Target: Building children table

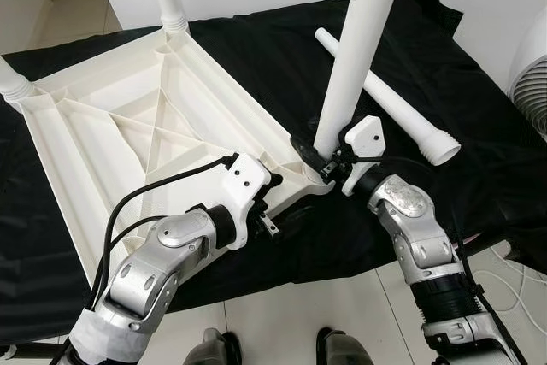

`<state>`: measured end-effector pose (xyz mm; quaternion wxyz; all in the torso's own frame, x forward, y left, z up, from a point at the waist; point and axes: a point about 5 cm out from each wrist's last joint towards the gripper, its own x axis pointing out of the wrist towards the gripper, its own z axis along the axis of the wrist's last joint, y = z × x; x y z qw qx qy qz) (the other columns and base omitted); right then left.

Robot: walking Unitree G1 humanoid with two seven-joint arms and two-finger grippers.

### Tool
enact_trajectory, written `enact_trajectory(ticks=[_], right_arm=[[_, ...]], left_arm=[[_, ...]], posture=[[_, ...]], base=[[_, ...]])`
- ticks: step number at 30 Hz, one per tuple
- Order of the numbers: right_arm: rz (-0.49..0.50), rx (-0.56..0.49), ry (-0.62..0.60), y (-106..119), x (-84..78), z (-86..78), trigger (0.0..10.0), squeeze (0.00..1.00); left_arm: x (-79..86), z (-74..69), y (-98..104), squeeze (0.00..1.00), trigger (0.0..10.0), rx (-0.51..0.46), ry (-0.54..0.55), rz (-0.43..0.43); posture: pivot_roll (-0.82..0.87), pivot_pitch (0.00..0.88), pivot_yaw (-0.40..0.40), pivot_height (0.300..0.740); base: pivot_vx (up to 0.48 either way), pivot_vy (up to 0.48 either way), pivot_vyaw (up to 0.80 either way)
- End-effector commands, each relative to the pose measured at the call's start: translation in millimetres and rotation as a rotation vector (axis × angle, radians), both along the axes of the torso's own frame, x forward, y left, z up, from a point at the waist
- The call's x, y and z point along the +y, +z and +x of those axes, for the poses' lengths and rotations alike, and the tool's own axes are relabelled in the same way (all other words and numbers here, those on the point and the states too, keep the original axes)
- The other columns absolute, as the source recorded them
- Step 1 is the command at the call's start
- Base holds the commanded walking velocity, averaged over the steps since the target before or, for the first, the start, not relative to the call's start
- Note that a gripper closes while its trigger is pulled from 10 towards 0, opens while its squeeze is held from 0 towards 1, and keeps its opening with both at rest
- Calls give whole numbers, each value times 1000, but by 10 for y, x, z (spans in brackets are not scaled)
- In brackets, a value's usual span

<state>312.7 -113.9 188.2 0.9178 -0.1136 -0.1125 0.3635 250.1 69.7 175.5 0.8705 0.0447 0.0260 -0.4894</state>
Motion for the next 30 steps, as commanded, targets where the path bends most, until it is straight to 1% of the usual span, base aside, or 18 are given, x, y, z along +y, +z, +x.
enact_trajectory(ticks=[1, 6, 11, 15, 26, 28, 29, 30], right_arm=[[-51, 155, 25, -294, 25, -18, 10000, 0], [-29, 204, 22, -288, -18, 39, 10000, 0], [-18, 232, 12, -307, -43, 56, 10000, 0], [-17, 245, -10, -340, -54, 65, 10000, 0], [-6, 247, -33, -341, -47, 63, 10000, 0], [40, 217, -136, -316, -19, 75, 10000, 0], [40, 217, -136, -316, -19, 75, 10000, 0], [55, 200, -178, -305, -6, 74, 10000, 0]], left_arm=[[21, -25, -33, 0, 10000, 24, -8, 11], [21, -32, -27, 0, 10000, 25, -6, 9], [21, -35, -22, 0, 10000, 26, -4, 8], [24, -41, -21, 0, 10000, 29, 0, 5], [24, -44, -18, 0, 10000, 31, 2, 7], [3, -54, -20, 0, 10000, 30, -6, 4], [3, -54, -20, 0, 10000, 30, -6, 4], [-5, -59, -22, 0, 10000, 31, -9, 3]], posture=[[-110, 174, 97, 740], [-109, 176, 96, 740], [-107, 177, 94, 740], [-107, 177, 94, 740], [-107, 177, 94, 740], [-109, 172, 86, 740], [-109, 172, 86, 740], [-109, 172, 86, 740]], base=[[0, 0, 0], [0, 0, 0], [0, 0, 0], [0, 0, 0], [0, 0, 0], [0, 0, 0], [0, 0, 0], [0, 0, 0]])
